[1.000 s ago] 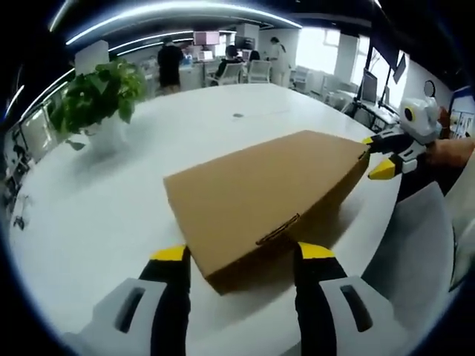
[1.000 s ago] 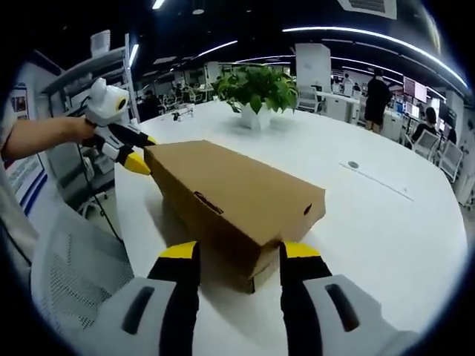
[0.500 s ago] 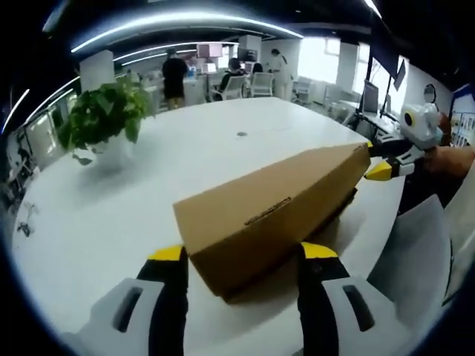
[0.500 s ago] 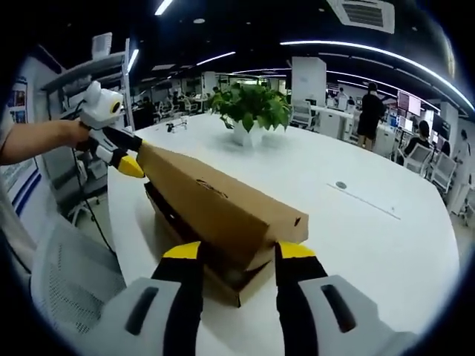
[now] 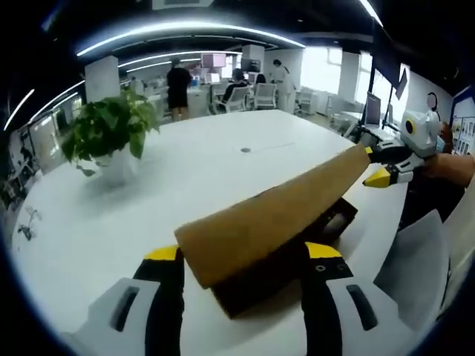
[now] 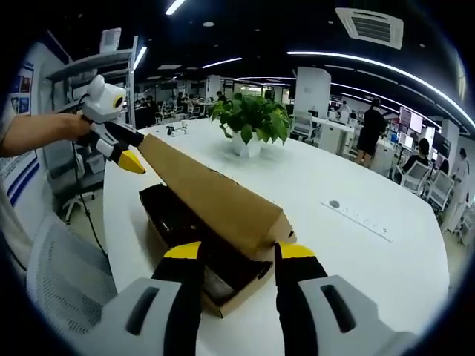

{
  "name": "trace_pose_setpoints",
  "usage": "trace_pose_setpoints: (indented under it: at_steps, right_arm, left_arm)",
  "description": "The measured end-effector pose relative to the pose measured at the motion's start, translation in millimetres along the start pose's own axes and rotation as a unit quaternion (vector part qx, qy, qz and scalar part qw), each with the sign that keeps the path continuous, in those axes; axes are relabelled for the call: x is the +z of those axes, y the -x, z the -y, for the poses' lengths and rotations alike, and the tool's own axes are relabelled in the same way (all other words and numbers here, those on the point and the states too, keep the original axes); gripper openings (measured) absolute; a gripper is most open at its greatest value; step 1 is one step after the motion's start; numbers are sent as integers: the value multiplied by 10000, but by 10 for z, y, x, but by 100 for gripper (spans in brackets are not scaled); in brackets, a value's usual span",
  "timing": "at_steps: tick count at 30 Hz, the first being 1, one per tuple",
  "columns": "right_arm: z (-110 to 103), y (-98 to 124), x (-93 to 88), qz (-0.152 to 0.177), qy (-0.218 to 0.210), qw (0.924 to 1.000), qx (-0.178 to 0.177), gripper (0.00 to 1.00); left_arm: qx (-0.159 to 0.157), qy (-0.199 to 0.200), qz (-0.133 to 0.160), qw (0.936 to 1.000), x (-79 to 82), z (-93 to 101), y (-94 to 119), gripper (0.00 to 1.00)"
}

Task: Operate the shoe box by opening the lid, removing the specified soft item, and placing it in the target area until the item is outside and the box remains undamaged.

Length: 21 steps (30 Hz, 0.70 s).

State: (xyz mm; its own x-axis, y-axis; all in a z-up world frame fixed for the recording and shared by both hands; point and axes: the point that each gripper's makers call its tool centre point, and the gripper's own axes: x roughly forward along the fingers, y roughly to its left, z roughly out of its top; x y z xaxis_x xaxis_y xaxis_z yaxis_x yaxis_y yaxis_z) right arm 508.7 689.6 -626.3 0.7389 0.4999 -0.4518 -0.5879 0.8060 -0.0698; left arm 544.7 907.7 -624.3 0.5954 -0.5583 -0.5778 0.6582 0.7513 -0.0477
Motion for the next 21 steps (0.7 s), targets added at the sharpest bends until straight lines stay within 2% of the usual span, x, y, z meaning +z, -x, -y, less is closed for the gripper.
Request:
trace_pose_setpoints:
  at_steps: [14, 21]
  right_arm:
    - [179, -66, 200, 81, 218, 9997, -50, 33]
    - [258, -110, 279, 84, 312, 9995, -50, 32]
  left_arm:
    - [100, -225, 134, 9996, 196, -172, -62, 59]
    - [167, -284, 157, 9993, 287, -263, -103, 52]
